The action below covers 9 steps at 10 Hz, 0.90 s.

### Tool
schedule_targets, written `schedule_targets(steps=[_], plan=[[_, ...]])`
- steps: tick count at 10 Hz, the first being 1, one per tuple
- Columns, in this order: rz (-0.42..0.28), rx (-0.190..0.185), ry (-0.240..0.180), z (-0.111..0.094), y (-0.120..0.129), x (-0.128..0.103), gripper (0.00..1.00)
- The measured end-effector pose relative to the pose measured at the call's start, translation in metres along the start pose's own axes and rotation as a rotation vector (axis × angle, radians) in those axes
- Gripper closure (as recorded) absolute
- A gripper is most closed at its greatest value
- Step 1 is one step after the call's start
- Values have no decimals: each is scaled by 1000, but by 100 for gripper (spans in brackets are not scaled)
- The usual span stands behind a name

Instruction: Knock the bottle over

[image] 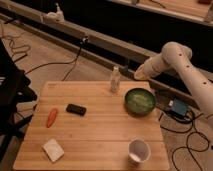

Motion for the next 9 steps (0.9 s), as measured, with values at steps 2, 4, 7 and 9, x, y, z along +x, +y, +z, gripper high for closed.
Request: schedule_targets(steps=[2,4,7,9], plan=[[11,19,37,14,-10,21,100],[4,47,70,46,-28,36,100],[-34,113,80,79,-60,45,100],[-69,142,62,95,-76,39,100]])
